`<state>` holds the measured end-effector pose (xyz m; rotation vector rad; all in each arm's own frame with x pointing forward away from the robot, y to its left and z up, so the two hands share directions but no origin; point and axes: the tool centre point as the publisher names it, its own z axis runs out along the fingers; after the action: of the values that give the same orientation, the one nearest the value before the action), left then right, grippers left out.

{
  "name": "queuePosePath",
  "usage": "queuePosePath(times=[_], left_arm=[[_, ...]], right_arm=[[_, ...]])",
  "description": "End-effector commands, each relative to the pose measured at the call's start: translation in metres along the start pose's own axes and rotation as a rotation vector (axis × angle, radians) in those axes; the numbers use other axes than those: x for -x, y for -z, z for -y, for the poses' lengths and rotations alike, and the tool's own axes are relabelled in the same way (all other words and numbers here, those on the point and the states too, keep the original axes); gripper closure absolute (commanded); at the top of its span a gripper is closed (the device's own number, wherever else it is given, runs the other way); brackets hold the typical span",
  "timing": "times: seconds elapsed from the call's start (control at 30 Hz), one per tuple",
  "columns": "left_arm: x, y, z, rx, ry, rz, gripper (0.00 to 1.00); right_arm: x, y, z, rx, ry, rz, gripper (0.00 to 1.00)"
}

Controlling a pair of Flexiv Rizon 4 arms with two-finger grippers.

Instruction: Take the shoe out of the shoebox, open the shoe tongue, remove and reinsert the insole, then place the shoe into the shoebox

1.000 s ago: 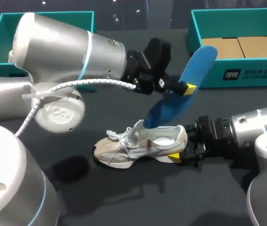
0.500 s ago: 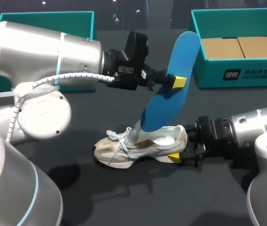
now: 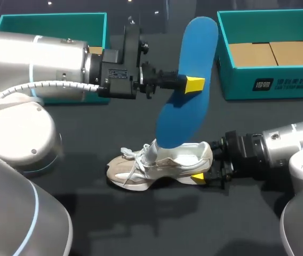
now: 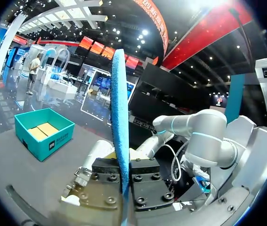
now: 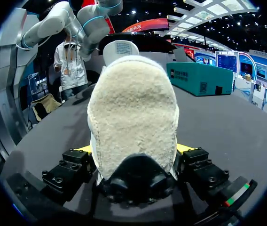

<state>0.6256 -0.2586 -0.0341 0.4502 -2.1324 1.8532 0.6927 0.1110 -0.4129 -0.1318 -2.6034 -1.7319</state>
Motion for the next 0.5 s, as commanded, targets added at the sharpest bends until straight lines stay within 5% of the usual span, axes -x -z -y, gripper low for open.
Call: queuePosePath(times=[0.03,0.27,0.5], left_arm=[[-0.005,0.026,-0.006,-0.001,0.006,-0.008,1.0],[-0.02,0.057,-0.016,-0.079,0.038,0.013,1.0],[-0.04,0.064,-0.034,-0.106,0.026,0.001,1.0]], right_arm=[[-0.001,-0.001,0.0,-0.004,-0.001,0.001,1.0],[-0.001,-0.001,0.0,-0.004,-0.001,0.001,1.0],[-0.001,-0.001,0.0,-0.004,-0.001,0.001,1.0]])
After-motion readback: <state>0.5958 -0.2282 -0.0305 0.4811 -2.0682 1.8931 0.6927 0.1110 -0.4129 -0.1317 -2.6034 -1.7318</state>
